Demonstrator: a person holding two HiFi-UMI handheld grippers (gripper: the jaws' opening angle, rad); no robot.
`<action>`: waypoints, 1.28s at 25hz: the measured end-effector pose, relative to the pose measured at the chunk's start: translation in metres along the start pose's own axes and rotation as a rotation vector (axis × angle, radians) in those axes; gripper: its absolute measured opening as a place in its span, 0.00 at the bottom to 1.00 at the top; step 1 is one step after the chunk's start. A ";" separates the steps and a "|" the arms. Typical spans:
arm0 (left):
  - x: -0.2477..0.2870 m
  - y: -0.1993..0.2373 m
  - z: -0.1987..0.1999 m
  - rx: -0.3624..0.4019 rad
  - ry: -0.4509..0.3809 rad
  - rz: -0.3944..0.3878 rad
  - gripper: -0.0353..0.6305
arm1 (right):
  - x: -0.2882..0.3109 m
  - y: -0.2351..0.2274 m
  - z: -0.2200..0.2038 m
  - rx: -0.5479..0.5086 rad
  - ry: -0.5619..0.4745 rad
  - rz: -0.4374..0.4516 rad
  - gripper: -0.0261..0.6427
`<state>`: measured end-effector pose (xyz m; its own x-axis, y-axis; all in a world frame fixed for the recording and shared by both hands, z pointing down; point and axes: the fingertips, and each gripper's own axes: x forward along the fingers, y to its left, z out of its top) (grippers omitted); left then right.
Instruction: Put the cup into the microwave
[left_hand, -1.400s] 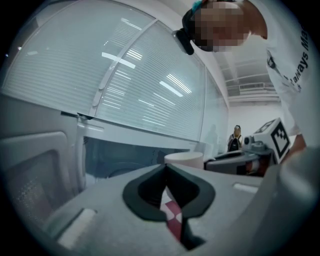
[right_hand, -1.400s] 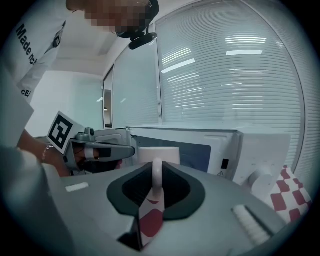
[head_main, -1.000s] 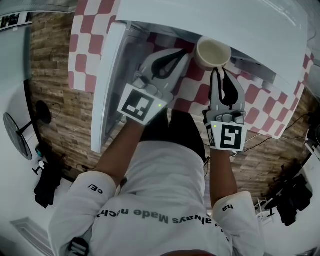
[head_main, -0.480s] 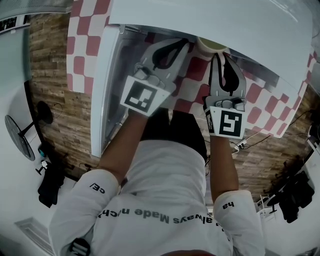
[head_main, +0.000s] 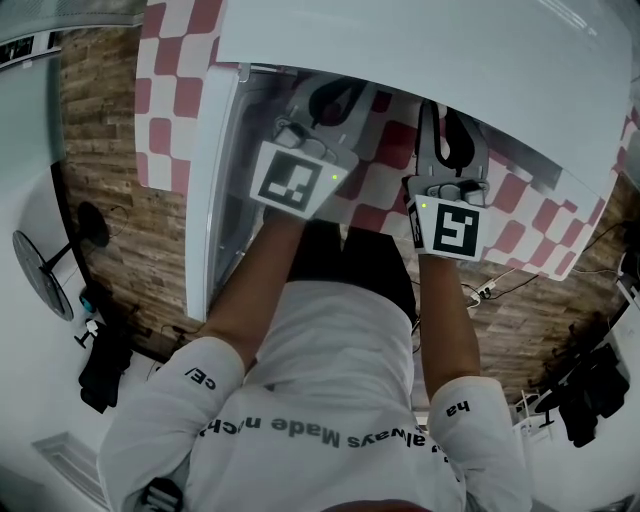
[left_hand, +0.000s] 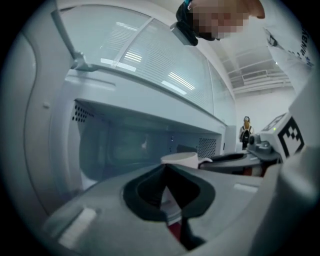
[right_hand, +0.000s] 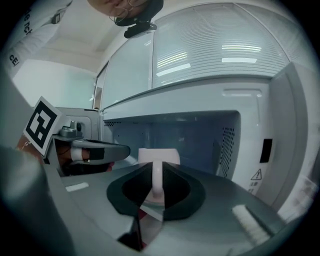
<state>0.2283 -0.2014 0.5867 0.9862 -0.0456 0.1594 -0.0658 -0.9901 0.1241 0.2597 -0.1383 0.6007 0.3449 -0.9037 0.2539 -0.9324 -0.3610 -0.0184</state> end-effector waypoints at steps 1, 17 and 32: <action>0.001 0.002 -0.001 -0.003 0.001 0.003 0.06 | 0.002 -0.001 0.000 0.003 -0.003 0.000 0.10; 0.017 0.025 -0.003 -0.019 -0.011 0.035 0.06 | 0.034 -0.014 0.003 0.015 -0.029 -0.014 0.10; 0.017 0.023 -0.002 -0.012 -0.001 0.035 0.06 | 0.044 -0.016 -0.008 0.031 -0.005 0.013 0.10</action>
<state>0.2433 -0.2245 0.5947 0.9834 -0.0802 0.1628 -0.1019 -0.9863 0.1301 0.2887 -0.1709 0.6203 0.3332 -0.9096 0.2482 -0.9331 -0.3560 -0.0519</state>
